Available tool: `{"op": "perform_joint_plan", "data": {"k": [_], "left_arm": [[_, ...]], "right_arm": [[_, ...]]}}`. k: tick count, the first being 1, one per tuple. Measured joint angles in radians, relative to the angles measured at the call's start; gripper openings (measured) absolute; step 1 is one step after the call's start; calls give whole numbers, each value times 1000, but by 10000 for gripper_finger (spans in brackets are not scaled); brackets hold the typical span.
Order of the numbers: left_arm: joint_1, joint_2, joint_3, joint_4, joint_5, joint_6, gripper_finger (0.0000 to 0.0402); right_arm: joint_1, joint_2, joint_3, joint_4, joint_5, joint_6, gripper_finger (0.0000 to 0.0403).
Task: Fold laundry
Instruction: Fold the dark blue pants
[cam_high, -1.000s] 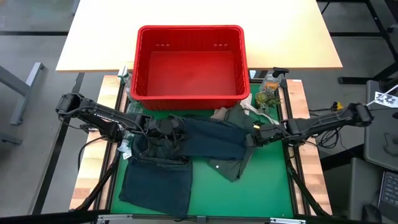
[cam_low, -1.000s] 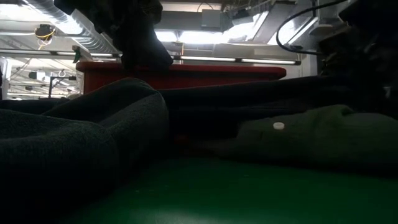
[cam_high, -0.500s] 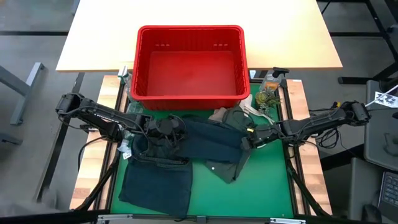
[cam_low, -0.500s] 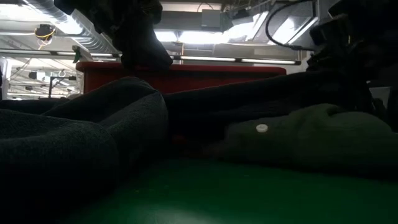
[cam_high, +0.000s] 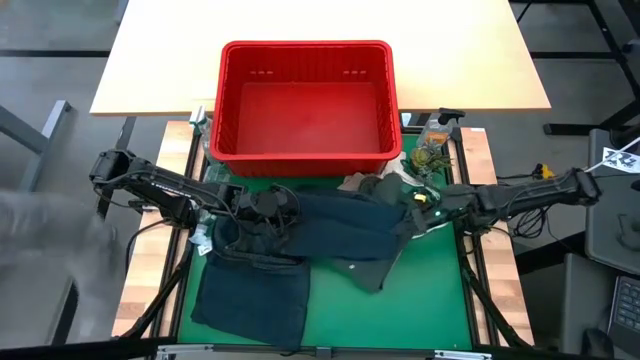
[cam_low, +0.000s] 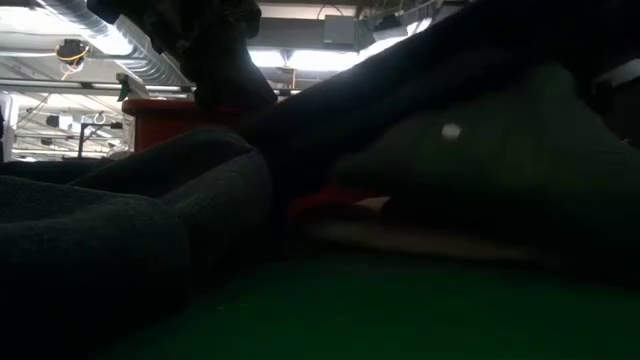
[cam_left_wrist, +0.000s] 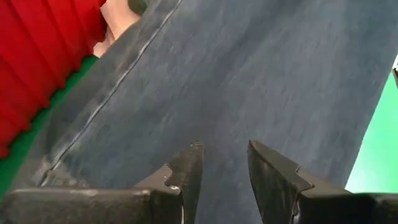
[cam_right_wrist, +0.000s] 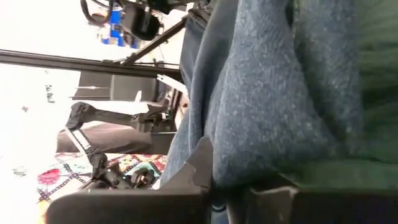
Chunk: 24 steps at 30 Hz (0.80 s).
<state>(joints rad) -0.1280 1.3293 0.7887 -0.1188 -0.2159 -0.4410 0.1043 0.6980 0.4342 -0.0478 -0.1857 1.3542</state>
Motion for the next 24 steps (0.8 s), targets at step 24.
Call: {"op": "perform_joint_plan", "data": {"k": [24], "left_arm": [[-3,238,0,101,98,-124,121]], "right_arm": [[1,57,84,-158,35,-76,11]]}}
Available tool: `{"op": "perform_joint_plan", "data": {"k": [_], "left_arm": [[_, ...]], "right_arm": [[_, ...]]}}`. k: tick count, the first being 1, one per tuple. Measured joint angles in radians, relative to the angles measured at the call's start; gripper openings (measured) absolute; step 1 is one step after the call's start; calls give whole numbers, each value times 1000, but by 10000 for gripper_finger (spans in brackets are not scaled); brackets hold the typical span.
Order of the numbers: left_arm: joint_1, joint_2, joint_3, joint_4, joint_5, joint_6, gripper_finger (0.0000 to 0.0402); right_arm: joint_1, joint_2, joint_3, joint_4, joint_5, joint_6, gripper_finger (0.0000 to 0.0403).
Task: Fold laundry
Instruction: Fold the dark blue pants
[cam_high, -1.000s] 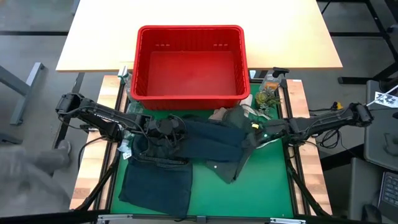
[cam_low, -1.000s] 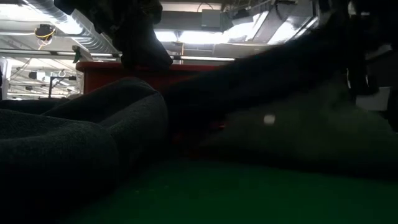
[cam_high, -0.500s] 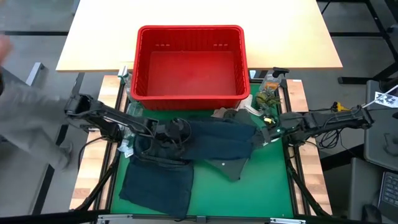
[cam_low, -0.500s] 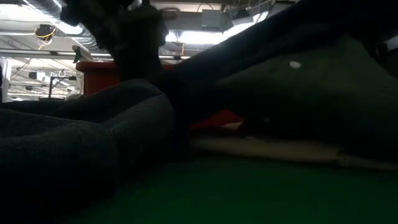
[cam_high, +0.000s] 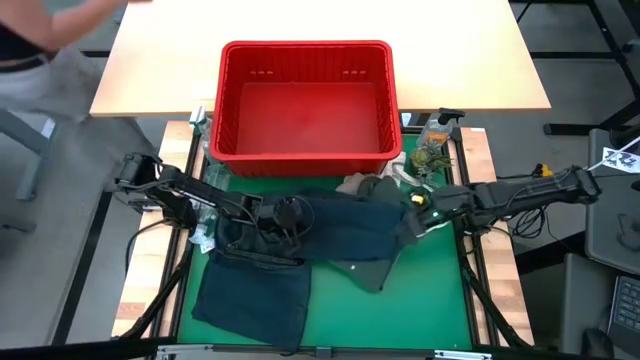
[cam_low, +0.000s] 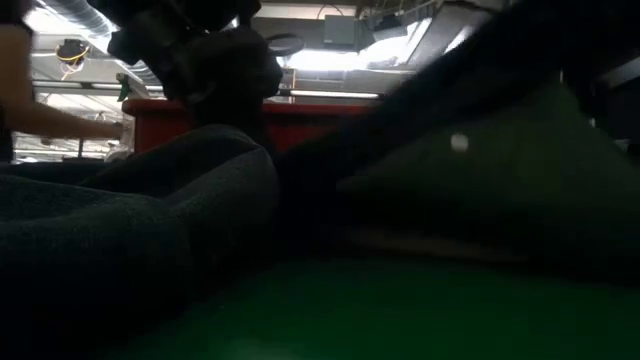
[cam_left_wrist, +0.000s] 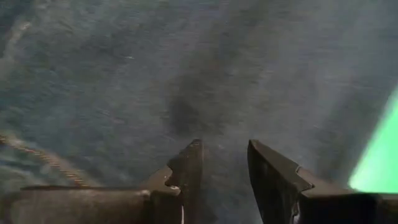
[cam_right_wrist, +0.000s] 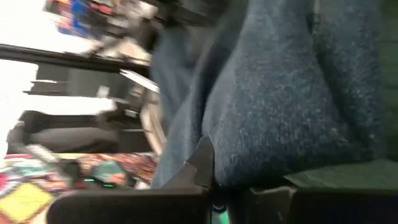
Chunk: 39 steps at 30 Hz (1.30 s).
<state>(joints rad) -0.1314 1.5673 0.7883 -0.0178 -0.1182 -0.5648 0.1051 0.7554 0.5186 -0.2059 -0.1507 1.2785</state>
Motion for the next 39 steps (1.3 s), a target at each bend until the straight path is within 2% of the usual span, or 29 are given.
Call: {"op": "perform_joint_plan", "data": {"k": [7,25,28,33,36,39], "left_arm": [[-3,1,0,-6,63,18,121],[-3,1,0,6,64,18,121],[-3,1,0,6,64,18,121],[-3,1,0,5,64,18,121],[-3,1,0,5,64,18,121],[-3,1,0,5,64,18,121]], "right_arm": [[0,88,0,-159,31,-31,19],[-2,126,0,-154,-8,-29,25],[-2,126,-1,-143,-26,-28,49],[-2,126,-1,-136,-30,-27,115],[-2,124,0,-136,-76,-3,143],[-2,124,19,-135,-145,10,153]]}}
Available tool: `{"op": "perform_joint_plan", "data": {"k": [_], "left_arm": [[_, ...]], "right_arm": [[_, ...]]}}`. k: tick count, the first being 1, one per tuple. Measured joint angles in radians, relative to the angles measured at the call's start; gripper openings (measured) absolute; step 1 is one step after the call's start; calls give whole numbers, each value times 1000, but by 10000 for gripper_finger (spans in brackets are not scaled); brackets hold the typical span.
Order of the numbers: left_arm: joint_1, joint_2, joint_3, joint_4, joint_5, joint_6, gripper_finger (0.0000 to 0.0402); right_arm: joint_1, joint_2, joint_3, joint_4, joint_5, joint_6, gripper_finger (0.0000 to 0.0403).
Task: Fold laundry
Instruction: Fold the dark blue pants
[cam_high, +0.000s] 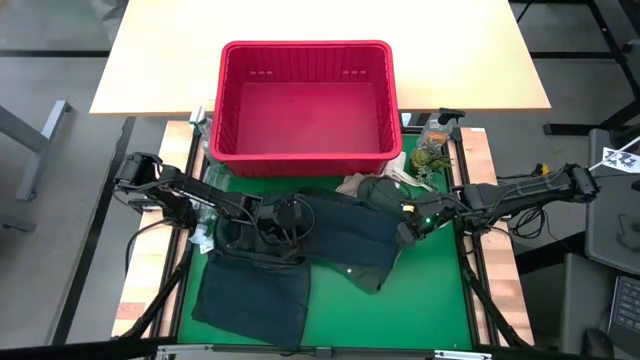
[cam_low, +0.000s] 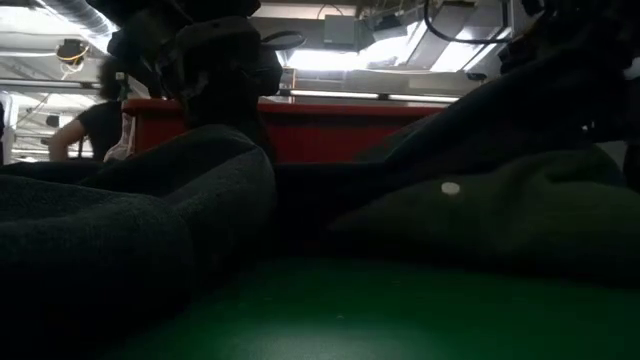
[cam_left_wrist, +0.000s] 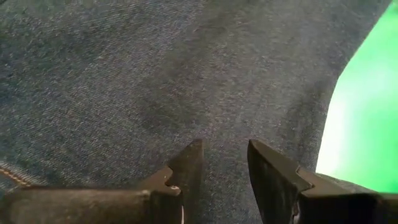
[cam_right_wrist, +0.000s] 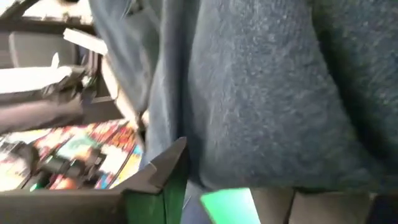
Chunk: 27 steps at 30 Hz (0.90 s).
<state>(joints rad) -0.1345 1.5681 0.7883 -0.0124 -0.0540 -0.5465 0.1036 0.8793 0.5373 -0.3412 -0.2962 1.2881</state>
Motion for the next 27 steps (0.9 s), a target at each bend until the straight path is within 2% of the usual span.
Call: {"op": "perform_joint_plan", "data": {"k": [5,15,17,22,25,27], "left_arm": [[0,0,0,0,0,0,121],[0,0,0,5,0,0,121],[0,0,0,5,0,0,121],[0,0,0,6,0,0,121],[0,0,0,6,0,0,121],[0,0,0,6,0,0,121]], "right_arm": [[0,-1,34,-1,-73,2,149],[0,-1,58,1,-75,0,143],[1,2,58,1,-58,6,143],[2,30,58,1,66,14,143],[2,60,58,2,69,-4,139],[2,76,58,2,68,-11,123]]}}
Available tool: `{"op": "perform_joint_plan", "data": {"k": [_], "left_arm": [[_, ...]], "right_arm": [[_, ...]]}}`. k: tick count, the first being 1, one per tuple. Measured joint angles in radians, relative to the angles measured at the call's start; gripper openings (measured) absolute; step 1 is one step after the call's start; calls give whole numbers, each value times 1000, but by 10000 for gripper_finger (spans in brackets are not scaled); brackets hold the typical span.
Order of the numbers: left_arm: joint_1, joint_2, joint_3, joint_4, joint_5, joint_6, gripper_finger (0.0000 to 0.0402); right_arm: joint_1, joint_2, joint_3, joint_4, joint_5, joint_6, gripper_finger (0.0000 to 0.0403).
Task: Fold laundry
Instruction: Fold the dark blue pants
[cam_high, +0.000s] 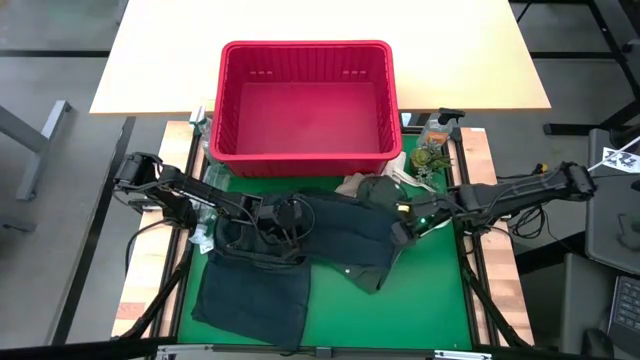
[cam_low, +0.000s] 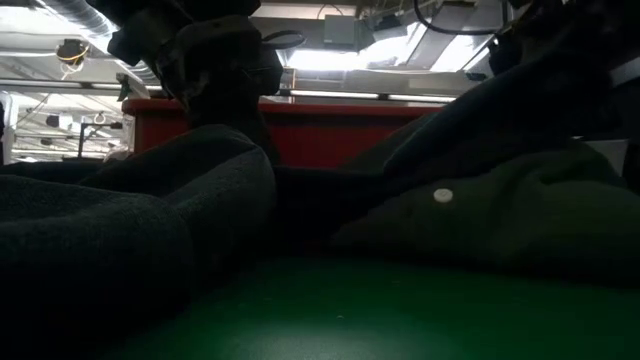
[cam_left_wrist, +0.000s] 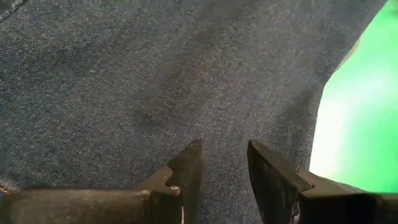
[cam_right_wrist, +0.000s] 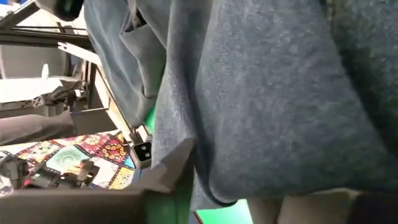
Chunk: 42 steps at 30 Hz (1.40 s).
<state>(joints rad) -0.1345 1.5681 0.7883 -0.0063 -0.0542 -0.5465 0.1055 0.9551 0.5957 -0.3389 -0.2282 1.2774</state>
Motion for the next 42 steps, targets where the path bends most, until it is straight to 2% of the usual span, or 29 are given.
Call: {"op": "perform_joint_plan", "data": {"k": [5,7,12,17,25,34,42], "left_arm": [[0,0,0,0,-7,0,121],[0,0,0,1,-7,0,121],[0,0,0,2,-7,0,121],[0,0,0,30,-7,-1,121],[-21,36,2,222,-62,-19,121],[-45,217,13,517,-88,-28,121],[-43,370,192,502,-71,58,121]], "right_arm": [[0,5,0,79,-1,-49,27],[0,-9,0,127,-11,-57,12],[-1,-73,0,180,-12,-52,31],[-1,-156,0,178,-12,-50,8],[-1,-307,0,30,-18,-44,7],[-1,-468,0,-123,-16,-37,7],[-1,-546,0,-182,-18,-18,12]]}}
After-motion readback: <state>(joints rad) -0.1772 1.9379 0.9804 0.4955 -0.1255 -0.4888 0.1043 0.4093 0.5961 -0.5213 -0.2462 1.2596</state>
